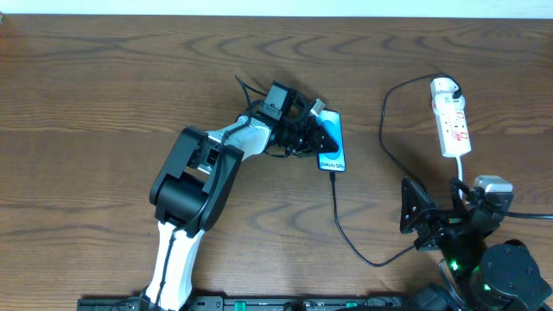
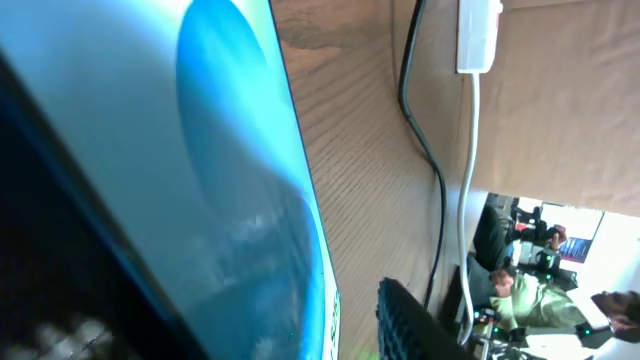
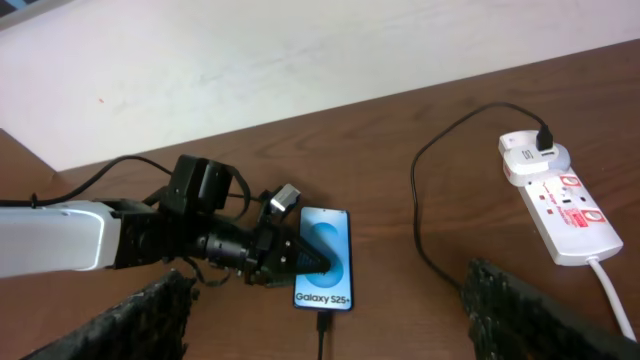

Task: Plug charger to phone and switch on socket
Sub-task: 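Lower the phone flat onto the table with the left gripper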

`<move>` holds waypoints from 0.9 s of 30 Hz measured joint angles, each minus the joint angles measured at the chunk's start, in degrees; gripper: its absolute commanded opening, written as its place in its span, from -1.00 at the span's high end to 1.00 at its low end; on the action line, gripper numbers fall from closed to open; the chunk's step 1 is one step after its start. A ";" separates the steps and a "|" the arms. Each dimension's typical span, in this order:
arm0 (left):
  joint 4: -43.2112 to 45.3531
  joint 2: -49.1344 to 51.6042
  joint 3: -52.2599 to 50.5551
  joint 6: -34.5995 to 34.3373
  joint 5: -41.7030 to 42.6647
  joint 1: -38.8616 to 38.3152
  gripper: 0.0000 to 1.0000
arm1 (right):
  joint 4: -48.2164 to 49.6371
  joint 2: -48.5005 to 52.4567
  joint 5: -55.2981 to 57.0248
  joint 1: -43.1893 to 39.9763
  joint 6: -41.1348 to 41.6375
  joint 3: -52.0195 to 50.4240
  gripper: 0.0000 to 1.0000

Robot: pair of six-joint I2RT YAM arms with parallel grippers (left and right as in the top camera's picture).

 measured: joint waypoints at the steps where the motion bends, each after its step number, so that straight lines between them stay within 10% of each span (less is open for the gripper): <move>1: 0.02 0.00 0.00 0.07 -0.22 0.00 0.17 | 0.00 0.00 -0.02 0.00 0.00 0.00 -0.69; 7: -0.15 -0.02 0.09 0.20 -0.72 0.00 -0.13 | -0.22 0.00 0.00 0.00 0.00 0.00 -0.72; 27: -9.53 -2.45 2.21 7.67 -10.03 -0.83 -0.20 | -0.22 0.02 0.00 0.00 0.26 0.00 -0.75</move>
